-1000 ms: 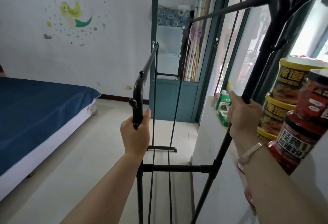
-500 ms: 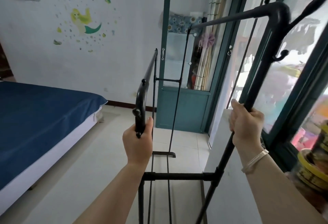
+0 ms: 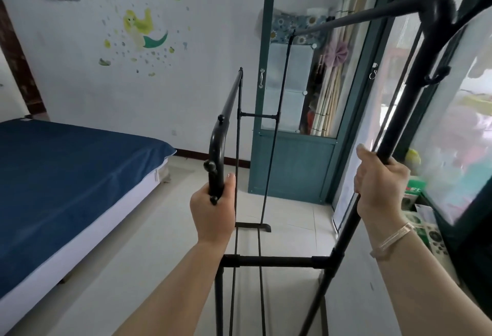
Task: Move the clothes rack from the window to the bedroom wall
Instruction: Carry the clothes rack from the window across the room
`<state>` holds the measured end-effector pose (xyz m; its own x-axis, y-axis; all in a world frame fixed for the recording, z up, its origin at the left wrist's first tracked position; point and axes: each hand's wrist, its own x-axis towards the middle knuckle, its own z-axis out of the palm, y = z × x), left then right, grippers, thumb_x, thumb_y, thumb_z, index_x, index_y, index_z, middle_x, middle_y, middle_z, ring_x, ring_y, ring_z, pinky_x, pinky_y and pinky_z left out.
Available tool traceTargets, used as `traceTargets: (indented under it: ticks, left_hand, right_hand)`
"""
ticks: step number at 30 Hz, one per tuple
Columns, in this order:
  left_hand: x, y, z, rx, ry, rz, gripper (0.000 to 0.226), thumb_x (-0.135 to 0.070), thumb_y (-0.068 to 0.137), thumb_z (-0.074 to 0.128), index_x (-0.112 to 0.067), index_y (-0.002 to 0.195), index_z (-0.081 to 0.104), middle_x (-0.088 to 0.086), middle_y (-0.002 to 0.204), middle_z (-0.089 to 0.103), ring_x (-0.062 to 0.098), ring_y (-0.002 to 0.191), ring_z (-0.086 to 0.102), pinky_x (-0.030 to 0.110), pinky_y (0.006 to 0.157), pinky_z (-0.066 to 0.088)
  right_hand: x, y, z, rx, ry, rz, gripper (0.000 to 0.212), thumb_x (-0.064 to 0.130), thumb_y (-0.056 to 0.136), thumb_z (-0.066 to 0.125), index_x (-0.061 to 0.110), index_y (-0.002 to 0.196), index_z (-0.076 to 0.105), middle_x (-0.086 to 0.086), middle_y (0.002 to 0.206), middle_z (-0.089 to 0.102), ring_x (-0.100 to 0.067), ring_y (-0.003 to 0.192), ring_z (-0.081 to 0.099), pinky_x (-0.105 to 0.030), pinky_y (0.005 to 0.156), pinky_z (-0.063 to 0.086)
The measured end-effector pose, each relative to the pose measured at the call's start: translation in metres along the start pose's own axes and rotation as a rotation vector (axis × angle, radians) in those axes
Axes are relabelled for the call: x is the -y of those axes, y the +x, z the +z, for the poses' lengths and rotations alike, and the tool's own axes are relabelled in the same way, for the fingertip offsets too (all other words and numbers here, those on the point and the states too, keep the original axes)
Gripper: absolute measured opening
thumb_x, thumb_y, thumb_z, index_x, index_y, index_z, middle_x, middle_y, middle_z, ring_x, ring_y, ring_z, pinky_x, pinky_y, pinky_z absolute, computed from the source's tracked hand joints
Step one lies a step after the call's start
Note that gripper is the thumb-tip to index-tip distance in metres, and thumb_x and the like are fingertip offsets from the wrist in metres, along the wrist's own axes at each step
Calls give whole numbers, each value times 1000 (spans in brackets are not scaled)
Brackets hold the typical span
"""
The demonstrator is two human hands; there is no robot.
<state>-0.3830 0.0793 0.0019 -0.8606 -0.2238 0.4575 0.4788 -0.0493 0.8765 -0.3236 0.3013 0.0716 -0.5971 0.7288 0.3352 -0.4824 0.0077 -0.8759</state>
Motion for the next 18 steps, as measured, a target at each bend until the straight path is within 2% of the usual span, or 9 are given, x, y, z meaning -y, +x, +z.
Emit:
traceTargets:
  ticks: [4, 8, 13, 18]
  left_hand:
    - [11, 16, 22, -12, 1, 1, 50, -23, 88, 63, -34, 42, 48, -14, 33, 35, 3, 34, 34, 9, 40, 29]
    - [27, 36, 47, -37, 41, -37, 56, -26, 88, 64, -31, 36, 45, -13, 31, 34, 4, 32, 32, 11, 40, 28]
    - [43, 59, 70, -70, 66, -73, 58, -29, 87, 65, -27, 35, 40, -11, 32, 33, 6, 34, 31, 24, 45, 29]
    - [57, 82, 91, -75, 67, -79, 58, -29, 87, 66, -28, 35, 38, -12, 32, 30, 6, 33, 28, 23, 43, 26]
  right_hand:
    - [-14, 32, 3, 17, -8, 3, 48, 23, 82, 66, 27, 50, 30, 11, 38, 26, -9, 35, 19, -22, 37, 15]
    - [-31, 67, 6, 15, -55, 39, 43, 30, 79, 69, 28, 53, 34, 8, 42, 28, -12, 40, 21, -26, 40, 16]
    - [-48, 102, 16, 30, -57, 36, 43, 28, 80, 68, 26, 58, 32, 6, 44, 25, -14, 42, 18, -22, 39, 17]
    - [-65, 135, 26, 39, -44, 37, 47, 27, 81, 67, 26, 63, 24, 2, 48, 23, -15, 46, 16, -28, 43, 14]
